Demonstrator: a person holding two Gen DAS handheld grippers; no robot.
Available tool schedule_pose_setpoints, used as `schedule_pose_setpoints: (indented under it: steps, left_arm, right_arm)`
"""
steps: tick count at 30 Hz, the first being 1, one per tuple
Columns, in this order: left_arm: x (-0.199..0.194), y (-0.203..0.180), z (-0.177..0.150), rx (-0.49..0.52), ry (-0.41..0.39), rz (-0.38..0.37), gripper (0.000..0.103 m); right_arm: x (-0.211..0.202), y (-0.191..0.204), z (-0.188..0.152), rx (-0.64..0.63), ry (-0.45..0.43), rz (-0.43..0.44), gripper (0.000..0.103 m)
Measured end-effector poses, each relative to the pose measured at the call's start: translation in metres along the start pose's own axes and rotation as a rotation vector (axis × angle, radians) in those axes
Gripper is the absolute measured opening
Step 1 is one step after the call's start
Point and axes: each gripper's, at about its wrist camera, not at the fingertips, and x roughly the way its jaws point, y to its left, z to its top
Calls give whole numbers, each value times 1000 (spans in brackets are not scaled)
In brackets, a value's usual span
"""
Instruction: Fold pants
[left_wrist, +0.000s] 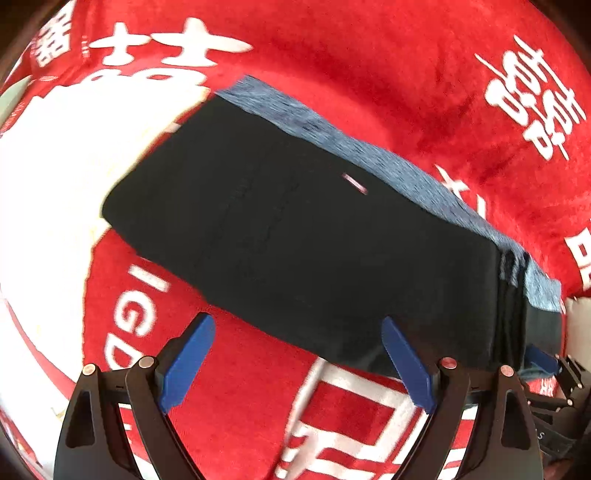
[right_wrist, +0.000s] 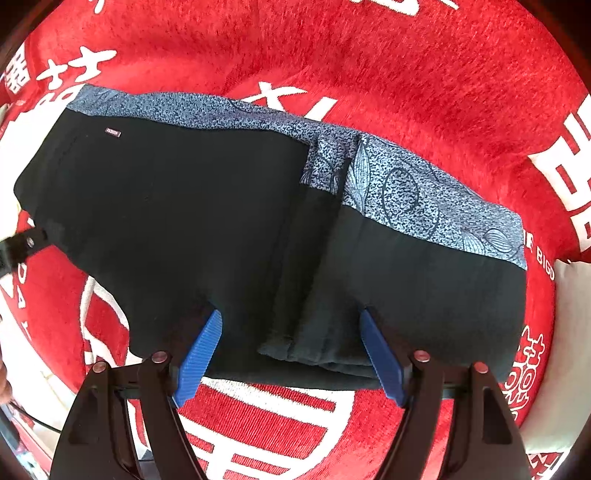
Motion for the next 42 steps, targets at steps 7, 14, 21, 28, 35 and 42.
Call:
schedule_pose_setpoints:
  steps: [7, 14, 21, 28, 35, 42]
  left_arm:
    - [2, 69, 7, -223, -55, -176, 92]
    - [18, 106, 3, -338, -120, -393, 92]
    - [31, 104, 12, -346, -138, -497, 92]
    - [19, 92, 30, -330, -186, -553, 92]
    - [39, 84, 42, -369, -81, -392, 81]
    - [18, 44, 47, -121, -139, -63, 31]
  right_arm:
    - [5, 5, -6, -36, -9, -7, 80]
    - [9, 5, -10, -69, -19, 7, 81]
    - [12, 6, -8, -76, -16, 4, 82]
    - [12, 4, -7, -77, -18, 14, 82]
    - [-5, 5, 2, -94, -36, 23, 82]
    - [-47, 11, 73, -50, -53, 249, 82]
